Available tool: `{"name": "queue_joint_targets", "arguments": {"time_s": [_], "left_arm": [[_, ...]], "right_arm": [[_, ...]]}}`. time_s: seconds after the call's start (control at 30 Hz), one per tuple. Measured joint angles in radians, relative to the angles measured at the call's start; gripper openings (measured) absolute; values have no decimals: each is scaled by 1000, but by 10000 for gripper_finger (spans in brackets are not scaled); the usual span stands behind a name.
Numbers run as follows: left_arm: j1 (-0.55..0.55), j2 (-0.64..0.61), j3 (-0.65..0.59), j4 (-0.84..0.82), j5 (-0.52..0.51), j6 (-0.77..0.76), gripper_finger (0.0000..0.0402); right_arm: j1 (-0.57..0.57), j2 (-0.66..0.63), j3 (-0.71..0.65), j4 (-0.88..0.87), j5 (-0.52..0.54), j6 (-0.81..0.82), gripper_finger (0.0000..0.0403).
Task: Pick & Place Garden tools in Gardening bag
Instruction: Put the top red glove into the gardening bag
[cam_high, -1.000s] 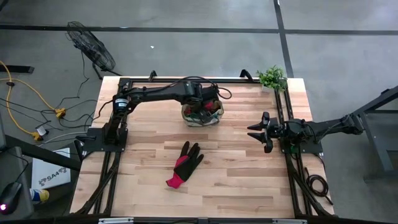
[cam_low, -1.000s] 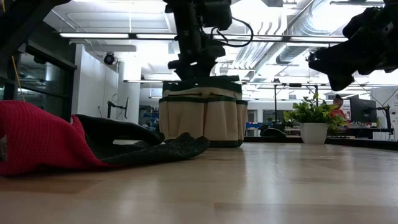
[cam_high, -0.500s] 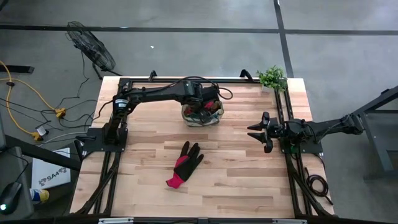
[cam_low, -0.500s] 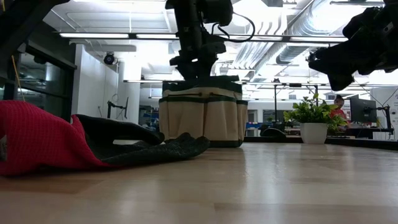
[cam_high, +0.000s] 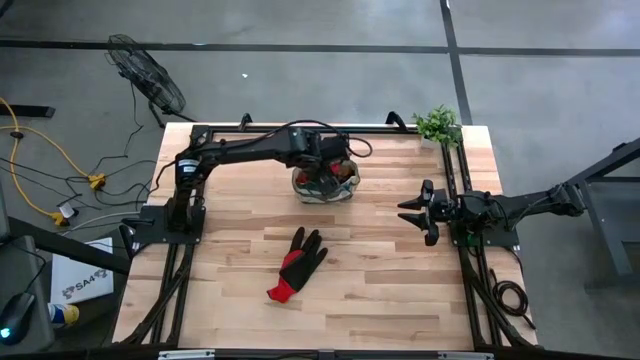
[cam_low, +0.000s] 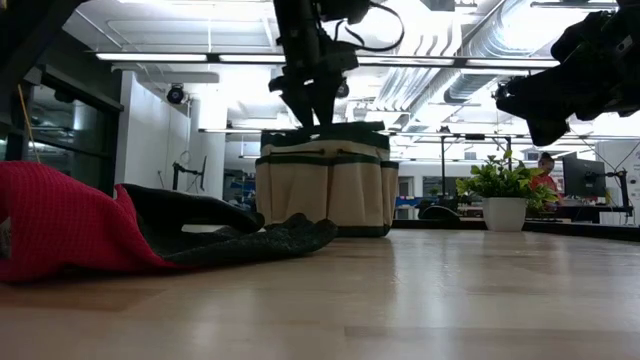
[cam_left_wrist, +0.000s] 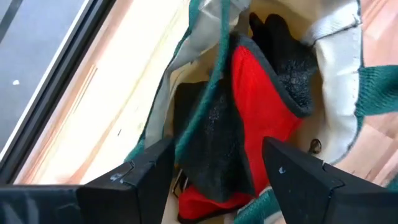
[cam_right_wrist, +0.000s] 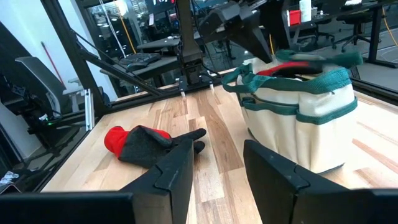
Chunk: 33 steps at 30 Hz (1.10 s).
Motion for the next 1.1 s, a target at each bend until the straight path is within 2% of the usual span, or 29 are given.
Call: {"name": "queue_joint_targets", "arguments": {"time_s": [0.13, 0.23, 0.33, 0.57, 0.7, 0.87, 1.1], "left_arm": [[-9, -2, 0, 2, -9, 5, 230], [-15, -2, 0, 3, -14, 30, 204], [-14, -2, 0, 3, -7, 52, 157], [-14, -2, 0, 10, 32, 100, 16], [-15, 12, 0, 37, 58, 131, 8], [-14, 54, -1, 80, 138, 192, 2], [-13, 101, -1, 122, 134, 215, 1]], "right_arm": [[0, 0, 0, 0, 0, 0, 135], [0, 0, 0, 0, 0, 0, 135], [0, 0, 0, 0, 0, 0, 135], [0, 0, 0, 0, 0, 0, 135], [0, 0, 0, 0, 0, 0, 135], [0, 0, 0, 0, 0, 0, 135], [0, 0, 0, 0, 0, 0, 135]]}}
